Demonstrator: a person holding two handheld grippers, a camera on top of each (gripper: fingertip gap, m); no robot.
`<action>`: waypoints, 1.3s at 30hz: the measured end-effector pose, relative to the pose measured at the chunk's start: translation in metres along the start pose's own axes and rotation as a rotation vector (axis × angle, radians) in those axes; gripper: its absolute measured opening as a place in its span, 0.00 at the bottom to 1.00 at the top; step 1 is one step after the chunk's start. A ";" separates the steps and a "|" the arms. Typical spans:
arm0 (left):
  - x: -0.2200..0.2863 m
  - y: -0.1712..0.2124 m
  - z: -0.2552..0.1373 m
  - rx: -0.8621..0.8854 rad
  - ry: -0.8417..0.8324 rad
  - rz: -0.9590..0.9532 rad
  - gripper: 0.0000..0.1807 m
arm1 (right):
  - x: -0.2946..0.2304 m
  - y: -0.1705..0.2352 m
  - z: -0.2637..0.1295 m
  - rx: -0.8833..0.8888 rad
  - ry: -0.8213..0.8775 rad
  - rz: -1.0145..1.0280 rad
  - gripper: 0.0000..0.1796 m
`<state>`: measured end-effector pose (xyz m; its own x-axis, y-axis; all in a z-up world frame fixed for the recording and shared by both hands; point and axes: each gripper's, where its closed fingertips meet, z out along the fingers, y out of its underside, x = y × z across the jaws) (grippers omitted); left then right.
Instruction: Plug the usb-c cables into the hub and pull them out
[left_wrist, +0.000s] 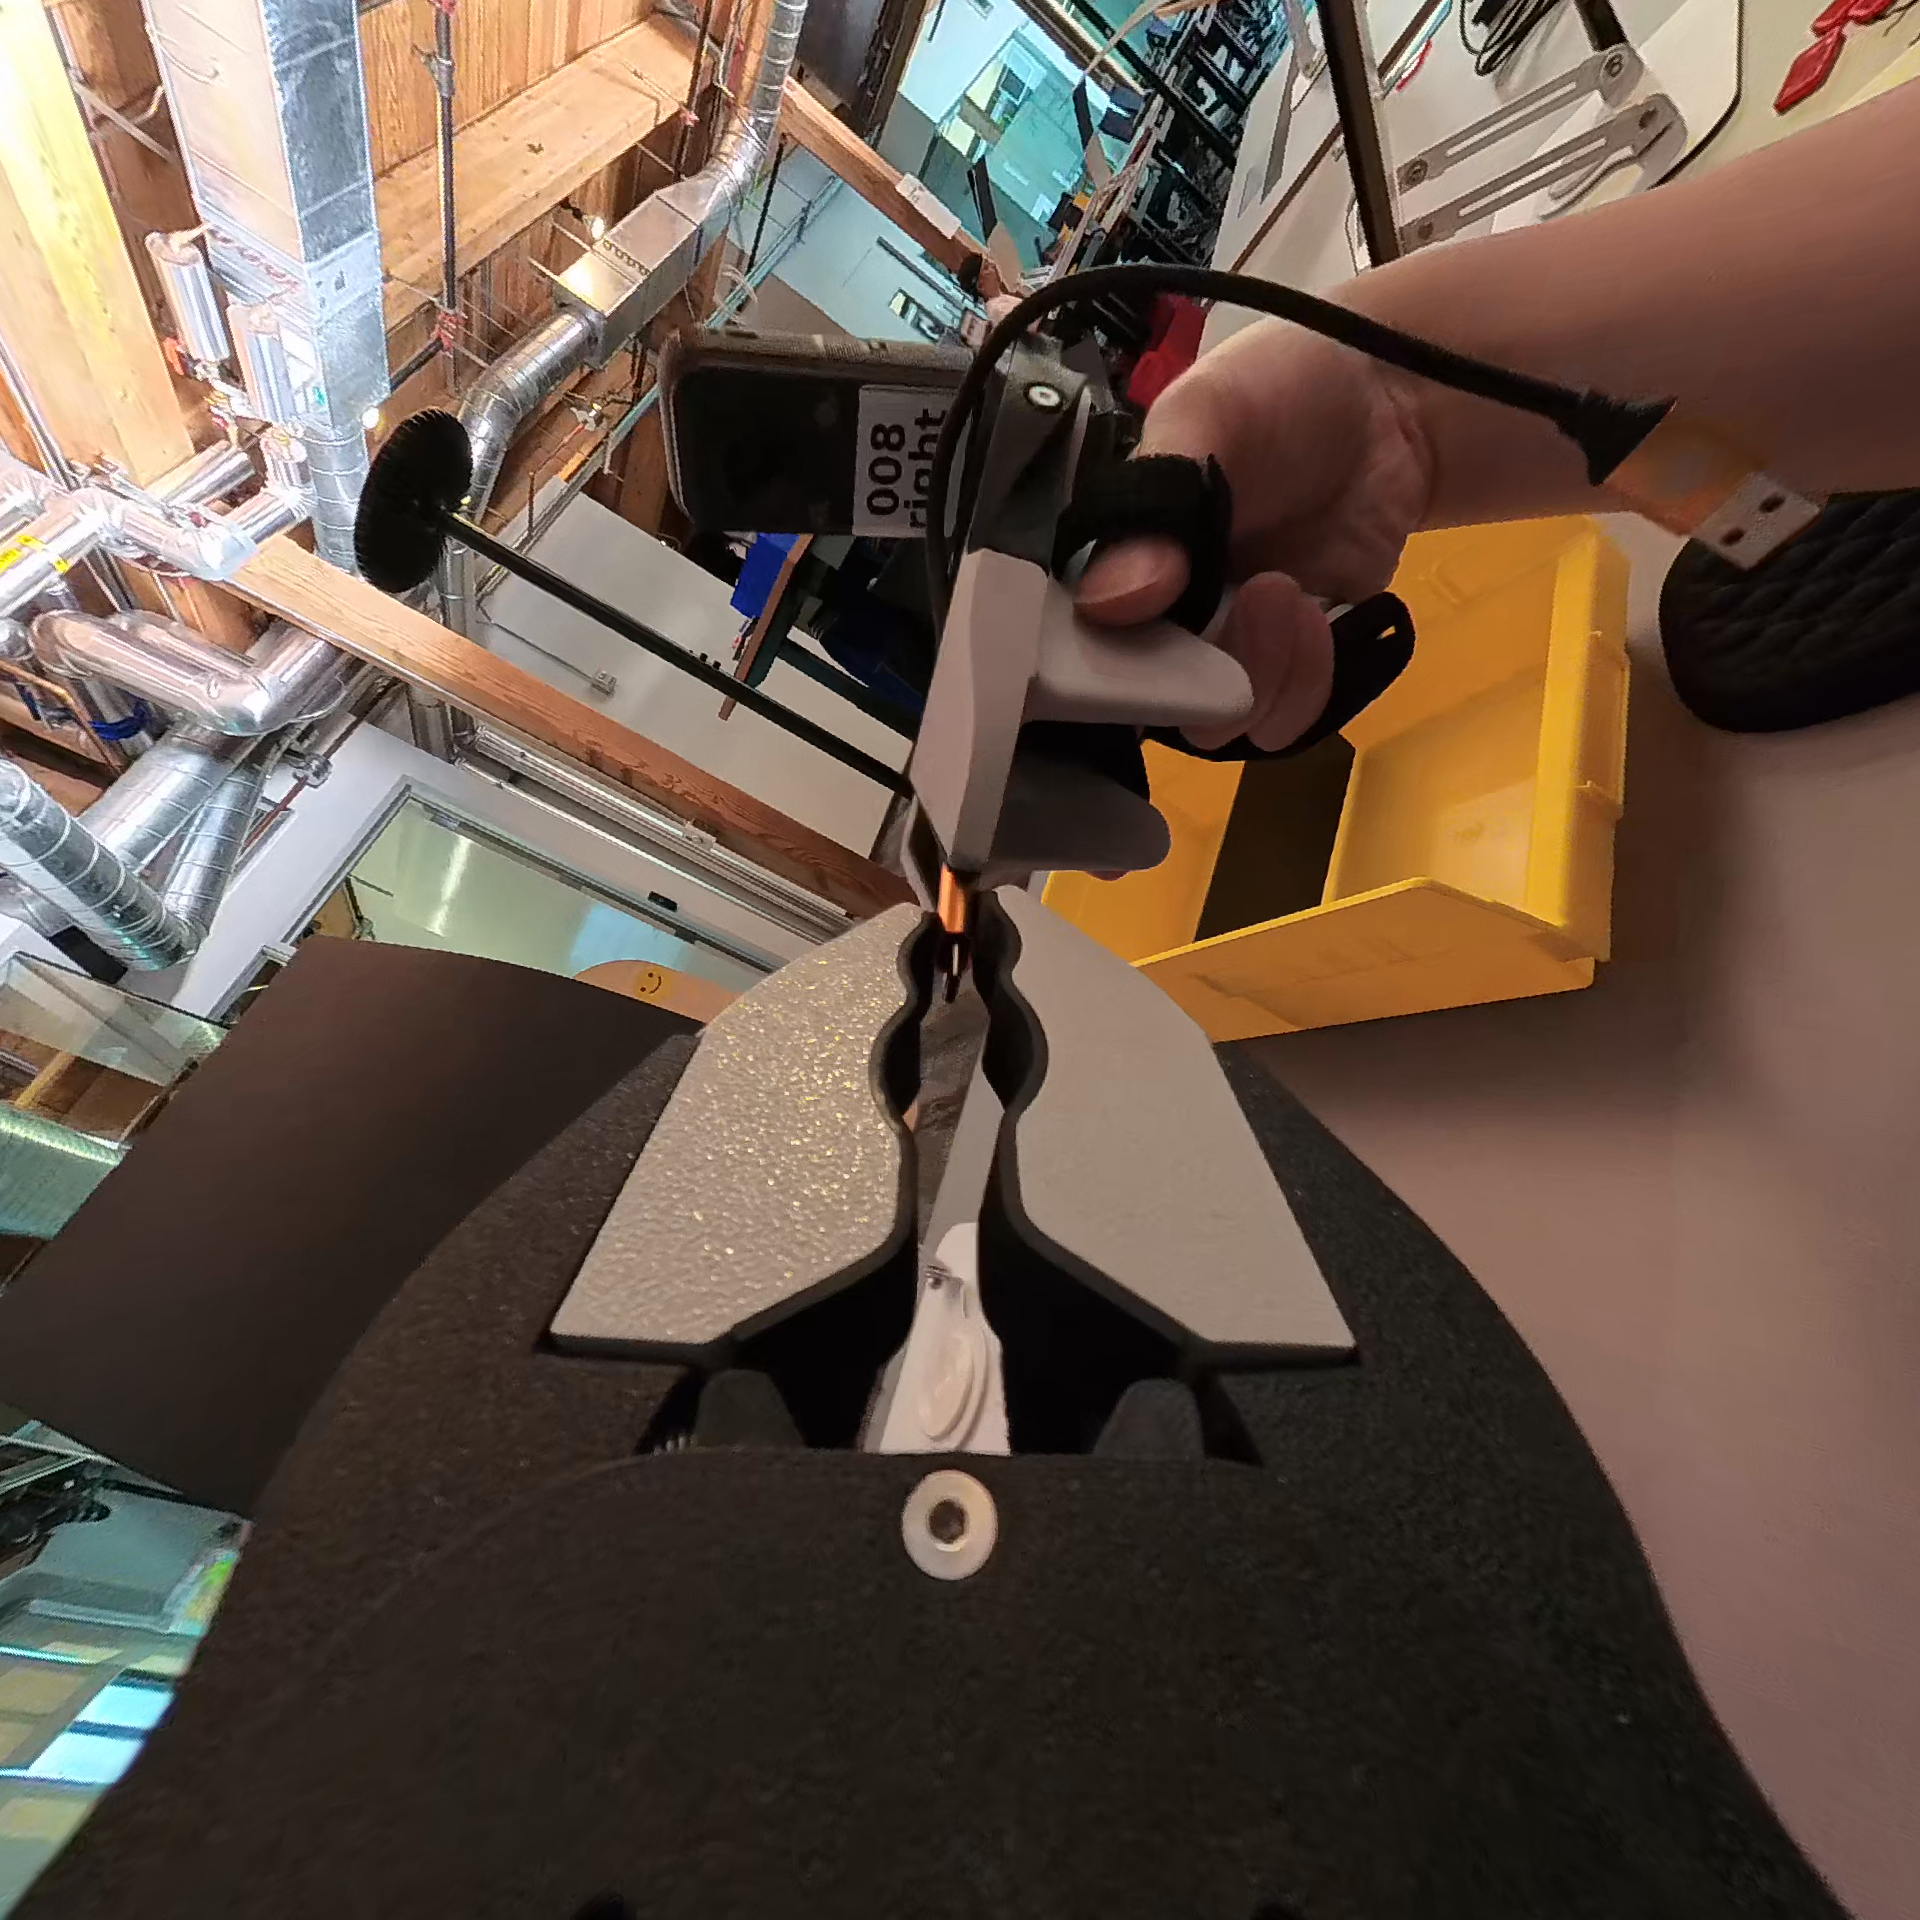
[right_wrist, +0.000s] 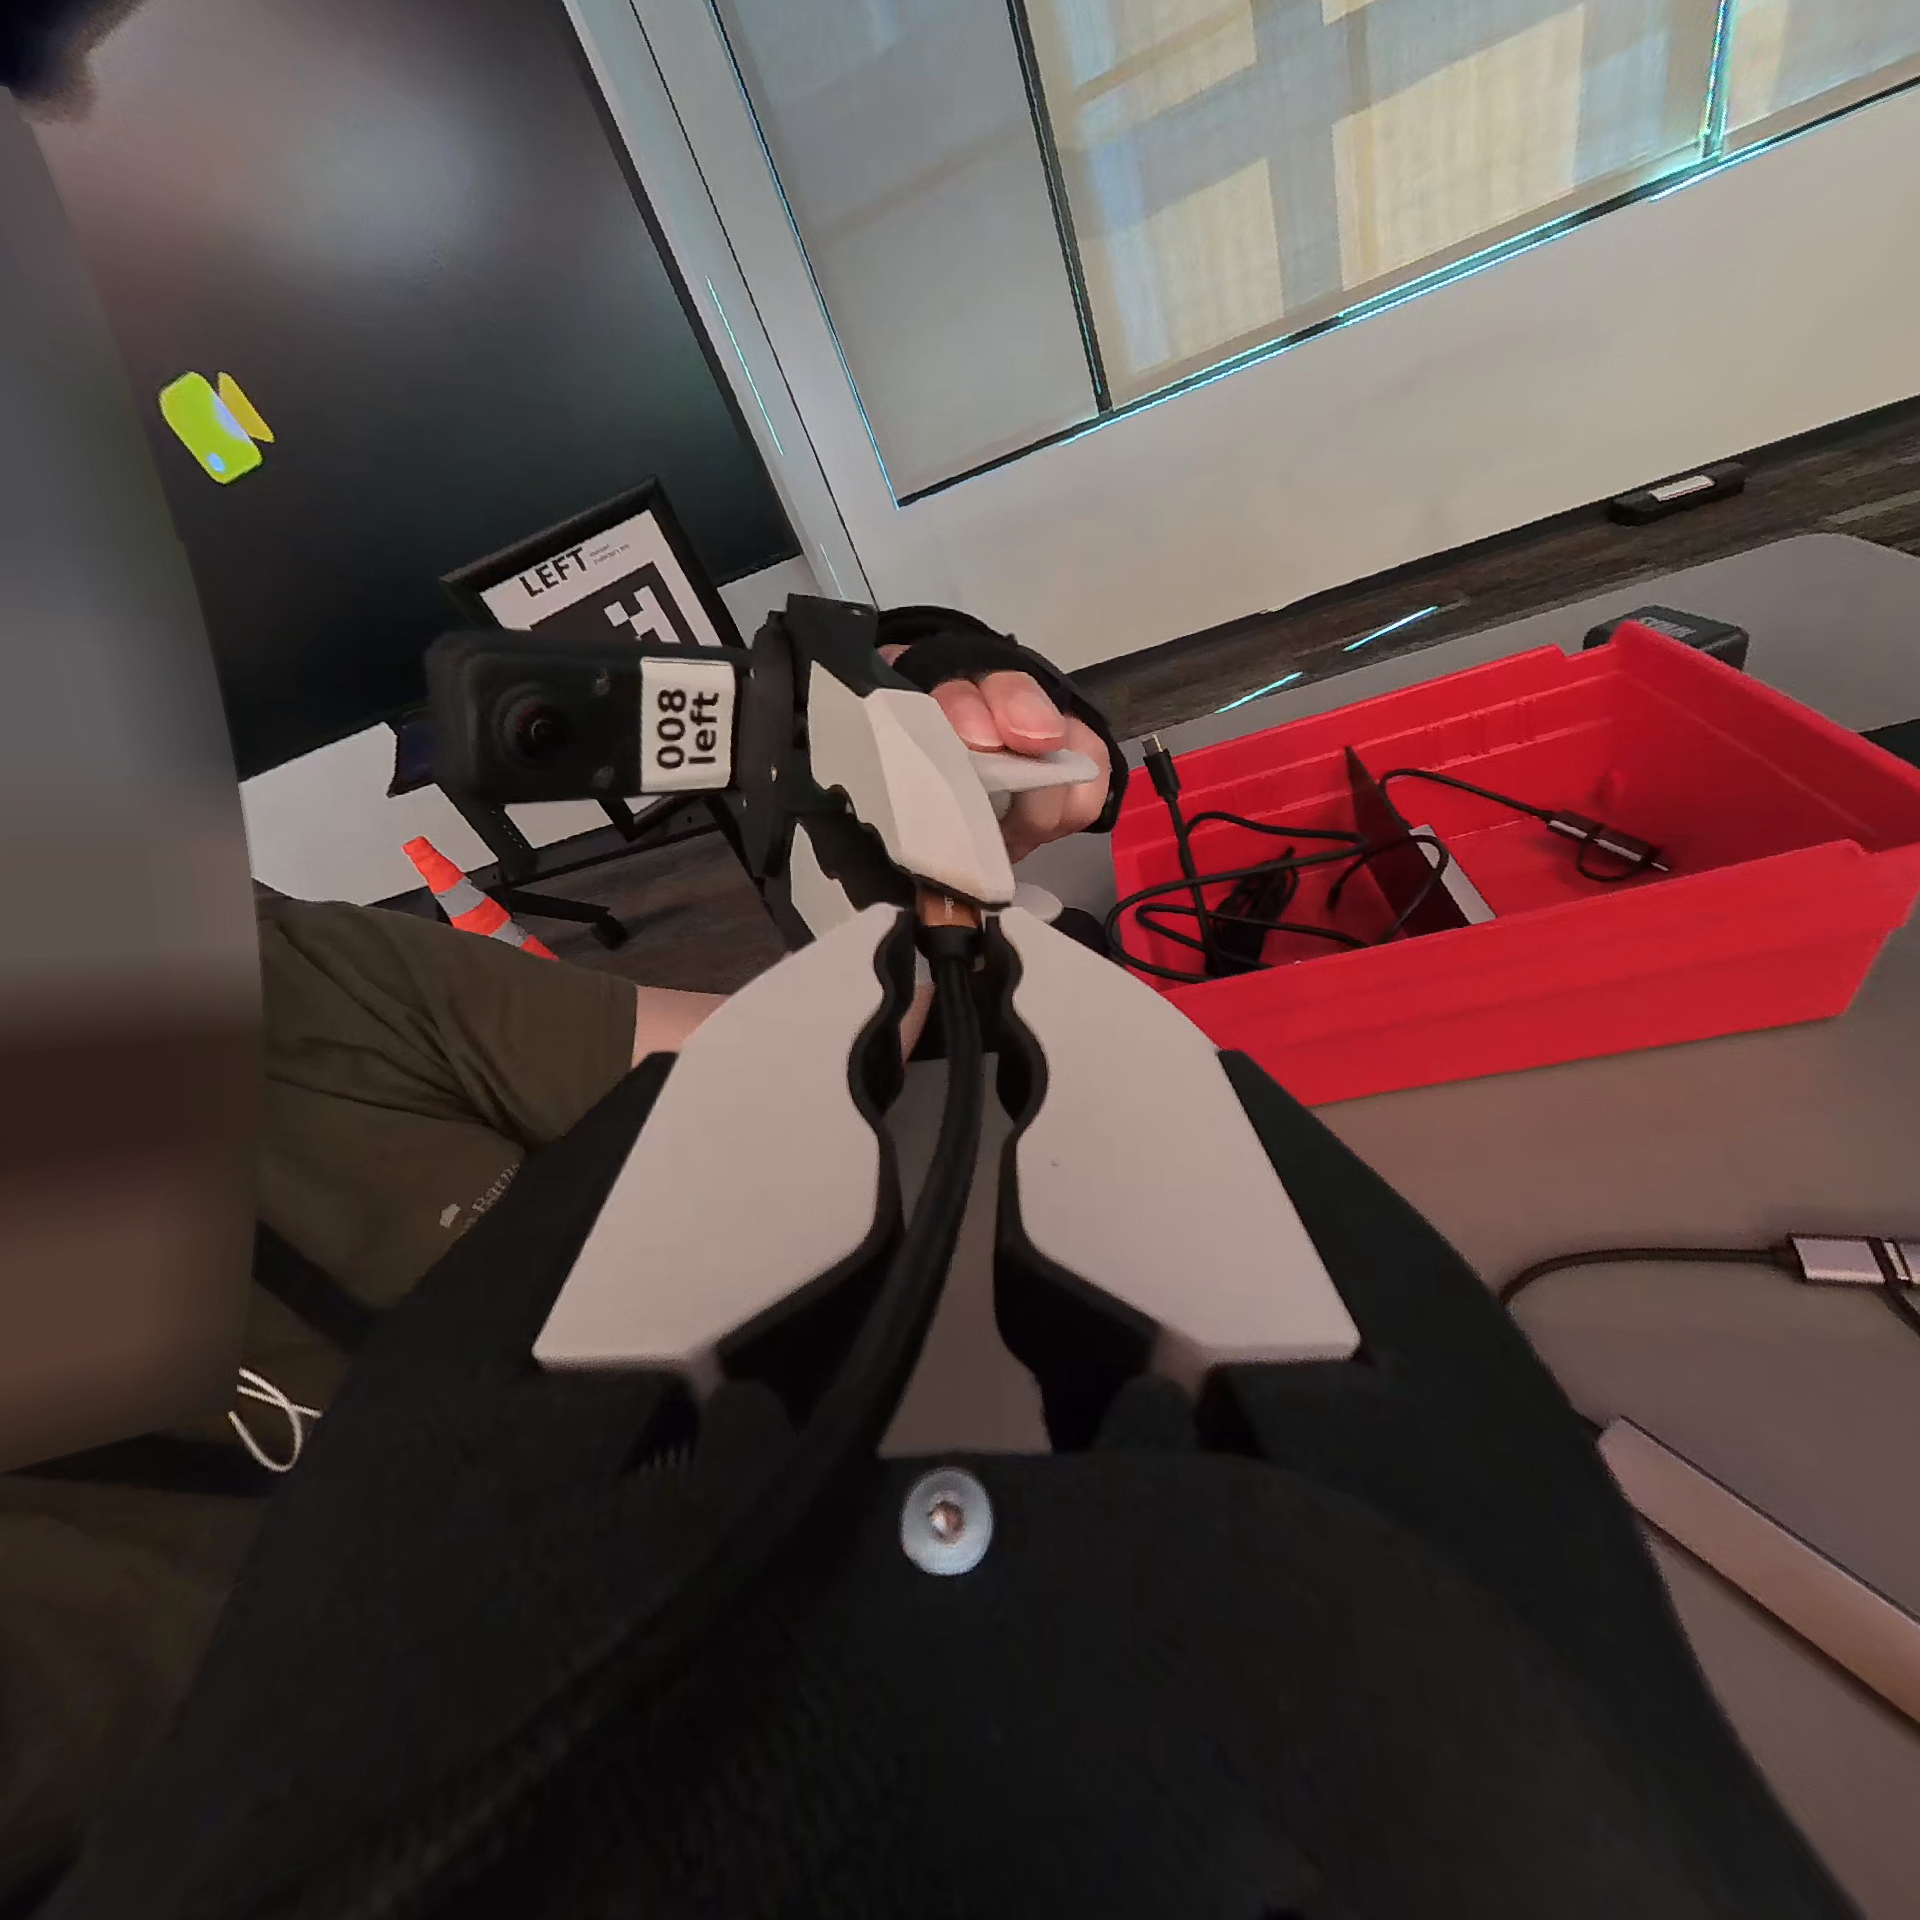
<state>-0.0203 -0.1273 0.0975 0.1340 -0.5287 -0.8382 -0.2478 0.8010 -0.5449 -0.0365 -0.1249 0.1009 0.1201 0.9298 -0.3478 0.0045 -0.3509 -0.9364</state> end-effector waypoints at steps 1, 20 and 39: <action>0.000 0.000 0.000 0.000 0.006 -0.006 0.03 | 0.000 0.001 0.000 -0.006 0.001 -0.004 0.07; 0.028 0.092 0.021 -0.465 0.151 -0.498 0.13 | 0.018 -0.044 -0.107 0.130 0.423 -0.239 0.07; 0.146 0.223 0.067 -0.986 0.128 -0.613 0.27 | -0.012 -0.063 -0.187 0.221 0.592 -0.374 0.07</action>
<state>0.0086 -0.0068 -0.1483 0.4063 -0.8207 -0.4017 -0.8202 -0.1338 -0.5561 0.1474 -0.1346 0.1728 0.6660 0.7456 0.0217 -0.0426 0.0670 -0.9968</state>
